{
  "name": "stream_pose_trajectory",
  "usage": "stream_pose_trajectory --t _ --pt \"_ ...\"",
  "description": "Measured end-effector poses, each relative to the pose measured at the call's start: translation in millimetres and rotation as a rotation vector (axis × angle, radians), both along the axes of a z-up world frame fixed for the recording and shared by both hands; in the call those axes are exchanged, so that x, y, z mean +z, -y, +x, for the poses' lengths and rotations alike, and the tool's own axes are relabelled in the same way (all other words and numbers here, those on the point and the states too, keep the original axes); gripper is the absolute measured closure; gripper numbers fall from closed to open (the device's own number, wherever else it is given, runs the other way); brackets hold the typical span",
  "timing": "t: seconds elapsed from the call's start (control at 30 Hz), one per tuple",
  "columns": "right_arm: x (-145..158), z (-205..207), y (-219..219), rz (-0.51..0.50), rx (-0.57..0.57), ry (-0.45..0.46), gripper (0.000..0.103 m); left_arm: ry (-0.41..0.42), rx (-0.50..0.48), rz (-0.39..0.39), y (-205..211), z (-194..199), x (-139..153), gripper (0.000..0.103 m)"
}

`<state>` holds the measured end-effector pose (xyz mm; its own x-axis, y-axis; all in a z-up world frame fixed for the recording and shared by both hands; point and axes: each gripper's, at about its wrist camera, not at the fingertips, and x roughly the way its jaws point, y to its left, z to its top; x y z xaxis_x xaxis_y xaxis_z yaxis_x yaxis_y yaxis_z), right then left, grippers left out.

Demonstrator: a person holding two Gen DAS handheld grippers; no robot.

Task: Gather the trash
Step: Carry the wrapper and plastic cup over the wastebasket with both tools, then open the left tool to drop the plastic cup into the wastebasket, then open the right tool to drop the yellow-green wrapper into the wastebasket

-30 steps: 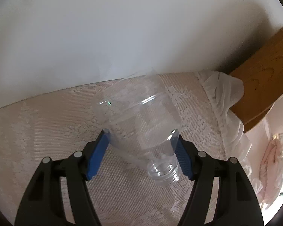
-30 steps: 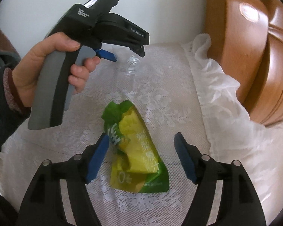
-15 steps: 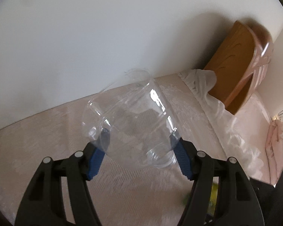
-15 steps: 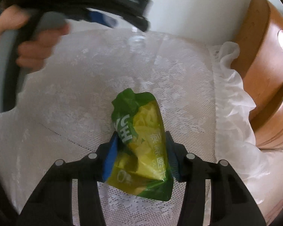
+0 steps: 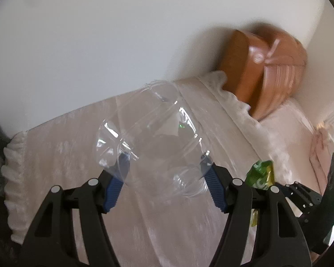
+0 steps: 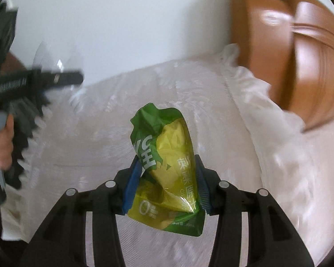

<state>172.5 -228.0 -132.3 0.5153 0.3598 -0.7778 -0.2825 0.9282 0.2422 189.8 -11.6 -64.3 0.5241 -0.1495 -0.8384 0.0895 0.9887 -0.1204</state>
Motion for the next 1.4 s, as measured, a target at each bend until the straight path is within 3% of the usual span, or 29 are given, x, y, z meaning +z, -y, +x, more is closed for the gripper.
stream_pose_trajectory --t 0.4,0.6,0.8,0.93,1.03,1.13,1.17,1.27,1.4 --pt "38 -151 50 0.045 -0.247 0.043 0.056 0.037 -0.276 0.011 69 -121 36 0.039" --pt "36 -246 105 0.050 -0.474 0.015 0.056 0.034 -0.481 0.006 129 -178 35 0.039" --pt "29 -319 153 0.017 -0.682 -0.002 0.056 -0.030 -0.775 -0.023 203 -245 6 0.039" --pt "21 -370 184 0.000 -0.822 -0.034 0.056 -0.153 -0.985 -0.019 257 -296 -39 0.039" --pt "6 -408 205 0.017 -0.923 -0.075 0.056 -0.228 -1.075 0.013 286 -323 -72 0.039" --pt "-5 -426 221 0.034 -0.965 -0.098 0.056 -0.251 -1.119 0.053 303 -338 -90 0.033" --pt "-10 -434 225 0.038 -0.977 -0.110 0.056 -0.251 -1.120 0.061 306 -340 -91 0.024" --pt "-19 -450 232 0.046 -0.988 -0.134 0.056 -0.225 -1.105 0.041 307 -340 -85 0.015" --pt "-37 -462 240 0.064 -0.977 -0.160 0.055 -0.192 -1.055 0.018 301 -331 -72 0.015"
